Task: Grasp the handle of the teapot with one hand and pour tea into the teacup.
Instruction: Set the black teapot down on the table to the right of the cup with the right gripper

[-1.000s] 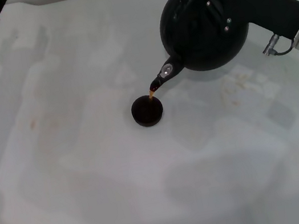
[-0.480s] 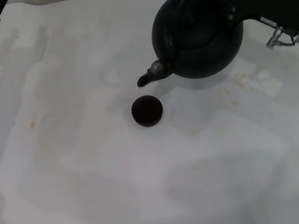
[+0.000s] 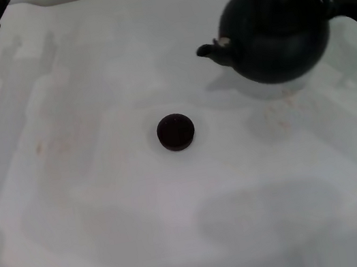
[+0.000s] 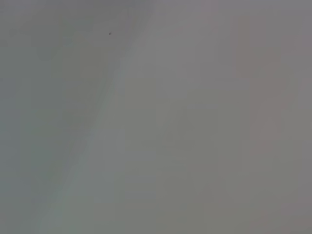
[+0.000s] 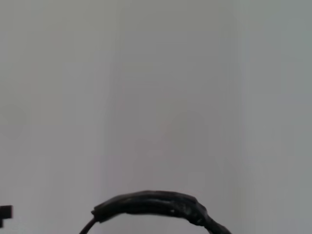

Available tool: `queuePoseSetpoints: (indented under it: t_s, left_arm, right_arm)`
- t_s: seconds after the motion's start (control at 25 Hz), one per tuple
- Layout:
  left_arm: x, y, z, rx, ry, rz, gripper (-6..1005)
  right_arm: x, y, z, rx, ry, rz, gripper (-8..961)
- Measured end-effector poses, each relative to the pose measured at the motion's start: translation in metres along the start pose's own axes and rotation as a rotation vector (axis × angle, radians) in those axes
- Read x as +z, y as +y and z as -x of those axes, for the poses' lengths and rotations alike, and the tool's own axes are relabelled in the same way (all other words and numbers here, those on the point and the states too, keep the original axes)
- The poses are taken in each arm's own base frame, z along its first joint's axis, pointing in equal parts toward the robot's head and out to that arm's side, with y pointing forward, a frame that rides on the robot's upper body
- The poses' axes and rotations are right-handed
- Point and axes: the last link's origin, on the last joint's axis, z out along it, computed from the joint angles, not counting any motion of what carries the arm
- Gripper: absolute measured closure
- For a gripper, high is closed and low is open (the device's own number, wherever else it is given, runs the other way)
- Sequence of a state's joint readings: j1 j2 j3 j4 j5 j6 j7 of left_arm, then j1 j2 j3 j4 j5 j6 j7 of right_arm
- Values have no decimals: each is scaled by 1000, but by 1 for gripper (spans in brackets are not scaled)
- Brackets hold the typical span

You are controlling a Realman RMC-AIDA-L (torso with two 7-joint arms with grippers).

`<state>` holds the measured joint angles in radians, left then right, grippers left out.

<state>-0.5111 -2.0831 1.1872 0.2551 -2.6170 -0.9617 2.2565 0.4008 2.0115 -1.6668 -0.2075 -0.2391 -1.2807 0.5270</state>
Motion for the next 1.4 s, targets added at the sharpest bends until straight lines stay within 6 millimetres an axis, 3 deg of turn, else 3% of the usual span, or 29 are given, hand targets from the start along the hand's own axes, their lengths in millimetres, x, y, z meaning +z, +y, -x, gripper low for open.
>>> queuePoseSetpoints:
  t_s: [0.2,0.4,0.72,1.4]
  left_arm:
    - [-2,0,1,-5,3,-3,272]
    - [-2,-1,1,-5,2,-2,272]
    - [-3,-2,2,-5,-2,-7,272]
    - [-4,-2,2,-3,-3,-8,273]
  right_arm:
    - [-34,-2,-15,52,30,-71,788]
    - [-48,2,-25,73,64,-72,781]
    - [-42,18,-31,54,106,20,769]
    - [-41,14,-36,61,144,-9,744]
